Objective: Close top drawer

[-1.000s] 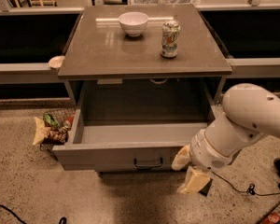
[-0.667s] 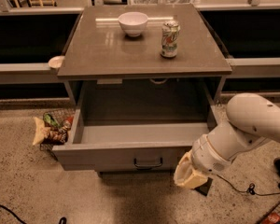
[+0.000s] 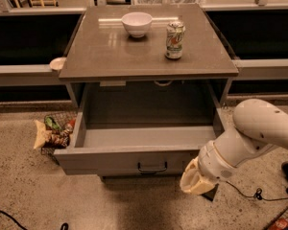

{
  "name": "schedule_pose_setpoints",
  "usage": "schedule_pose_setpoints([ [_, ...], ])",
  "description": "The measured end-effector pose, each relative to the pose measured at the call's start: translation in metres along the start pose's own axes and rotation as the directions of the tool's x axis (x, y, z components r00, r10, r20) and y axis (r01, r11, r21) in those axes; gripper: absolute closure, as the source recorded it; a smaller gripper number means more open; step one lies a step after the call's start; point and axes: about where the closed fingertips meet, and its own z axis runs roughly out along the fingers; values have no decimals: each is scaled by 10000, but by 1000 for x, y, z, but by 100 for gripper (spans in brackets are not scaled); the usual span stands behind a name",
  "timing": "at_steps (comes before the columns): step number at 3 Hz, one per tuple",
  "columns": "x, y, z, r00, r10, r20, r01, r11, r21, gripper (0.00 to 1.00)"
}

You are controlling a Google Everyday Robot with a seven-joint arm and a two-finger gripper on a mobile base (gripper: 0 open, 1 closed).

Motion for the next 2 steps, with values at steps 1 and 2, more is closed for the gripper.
schedule_pose_setpoints([
  [1, 13, -6, 4, 9934, -365, -1089, 375, 9993, 73, 100],
  [2, 27, -20, -3, 9778, -622, -2000, 708, 9968, 362, 100],
])
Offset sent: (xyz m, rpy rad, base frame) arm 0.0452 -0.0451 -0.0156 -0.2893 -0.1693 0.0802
